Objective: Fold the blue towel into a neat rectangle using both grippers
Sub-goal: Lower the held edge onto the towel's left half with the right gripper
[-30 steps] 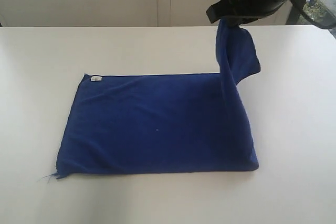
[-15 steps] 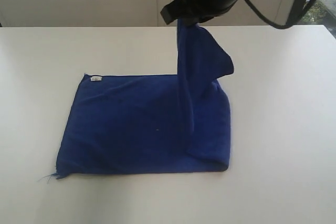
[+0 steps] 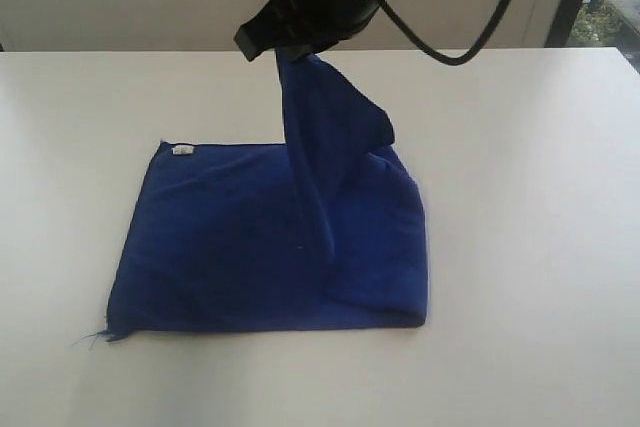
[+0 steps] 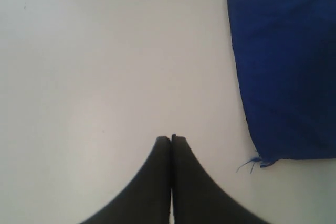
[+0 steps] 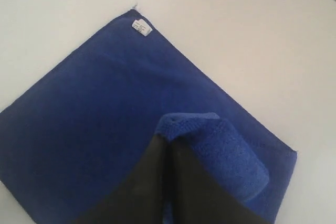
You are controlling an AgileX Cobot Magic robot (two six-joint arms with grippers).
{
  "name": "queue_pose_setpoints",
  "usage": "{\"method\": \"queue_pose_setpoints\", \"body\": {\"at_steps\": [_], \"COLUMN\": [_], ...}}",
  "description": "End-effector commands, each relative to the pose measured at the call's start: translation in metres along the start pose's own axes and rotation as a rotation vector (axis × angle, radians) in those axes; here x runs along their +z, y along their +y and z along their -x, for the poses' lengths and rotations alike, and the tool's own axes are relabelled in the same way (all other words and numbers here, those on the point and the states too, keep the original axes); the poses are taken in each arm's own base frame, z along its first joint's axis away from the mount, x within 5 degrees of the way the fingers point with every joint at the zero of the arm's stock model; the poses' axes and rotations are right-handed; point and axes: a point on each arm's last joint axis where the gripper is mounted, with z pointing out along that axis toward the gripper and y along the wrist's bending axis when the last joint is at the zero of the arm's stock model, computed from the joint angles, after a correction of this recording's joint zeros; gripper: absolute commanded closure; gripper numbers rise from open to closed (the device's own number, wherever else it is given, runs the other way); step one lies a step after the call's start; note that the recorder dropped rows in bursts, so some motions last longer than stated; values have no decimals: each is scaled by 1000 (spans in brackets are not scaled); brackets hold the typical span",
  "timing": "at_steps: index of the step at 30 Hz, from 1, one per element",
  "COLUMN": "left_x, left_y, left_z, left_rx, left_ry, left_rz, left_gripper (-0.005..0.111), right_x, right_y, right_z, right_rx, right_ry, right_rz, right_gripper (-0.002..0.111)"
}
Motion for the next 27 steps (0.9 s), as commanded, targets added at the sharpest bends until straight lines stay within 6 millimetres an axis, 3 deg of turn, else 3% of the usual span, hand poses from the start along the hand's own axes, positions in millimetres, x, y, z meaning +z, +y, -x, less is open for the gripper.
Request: {"method": "queue_pose_setpoints", "body": {"at_steps": [1,9,20,27], "left_x": [-3,-3,-3,-3], "left_y": [0,0,0,0], "left_z": [0,0,0,0], "left_rx": [-11,-11,-11,-11], "left_ry": [-7,-11,-11,-11], "left_rz": [3,3,3,3], "left_gripper": [107,107,107,107], "right_x": [0,17,22,44], "right_y": [11,27,46,65], "right_z": [9,14,25,23], "right_rx": [-36,-70,-101,-119], "right_ry": [-6,11,-1,8], "right_rz": [24,59,108,165], "right_gripper": [108,108,108,108]}}
